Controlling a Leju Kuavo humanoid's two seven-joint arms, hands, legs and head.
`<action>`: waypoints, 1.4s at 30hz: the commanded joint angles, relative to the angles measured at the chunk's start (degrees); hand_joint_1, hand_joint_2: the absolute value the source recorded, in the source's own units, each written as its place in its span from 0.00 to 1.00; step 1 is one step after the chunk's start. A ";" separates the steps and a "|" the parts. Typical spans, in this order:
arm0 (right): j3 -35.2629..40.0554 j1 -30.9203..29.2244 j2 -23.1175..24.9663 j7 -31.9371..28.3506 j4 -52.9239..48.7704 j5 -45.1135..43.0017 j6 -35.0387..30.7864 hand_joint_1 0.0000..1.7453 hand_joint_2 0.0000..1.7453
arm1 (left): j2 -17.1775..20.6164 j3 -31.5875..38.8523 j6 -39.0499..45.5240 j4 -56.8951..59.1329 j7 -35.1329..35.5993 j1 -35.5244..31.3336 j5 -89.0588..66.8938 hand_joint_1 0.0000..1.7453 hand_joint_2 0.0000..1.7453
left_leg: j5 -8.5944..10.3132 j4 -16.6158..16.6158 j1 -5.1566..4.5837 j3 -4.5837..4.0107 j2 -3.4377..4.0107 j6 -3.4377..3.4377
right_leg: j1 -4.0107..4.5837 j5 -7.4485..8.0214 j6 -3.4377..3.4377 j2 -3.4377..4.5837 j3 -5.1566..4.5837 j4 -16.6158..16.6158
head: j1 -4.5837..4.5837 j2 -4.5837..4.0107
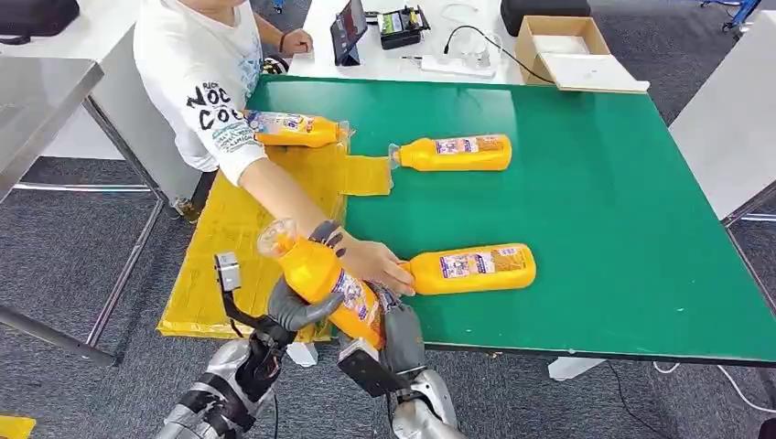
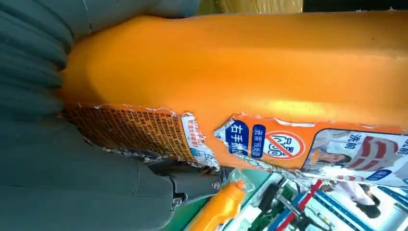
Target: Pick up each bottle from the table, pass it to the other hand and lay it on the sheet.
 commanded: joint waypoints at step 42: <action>-5.83 -2.53 -1.33 -0.07 -13.21 -6.32 7.23 0.00 0.00 | -2.45 14.57 21.06 3.99 -0.24 -13.98 -1.21 1.00 1.00 | -0.01 -0.05 0.03 0.29 0.04 0.12 | 0.09 -0.05 -0.13 -0.13 0.29 -0.07 | 0.00 0.00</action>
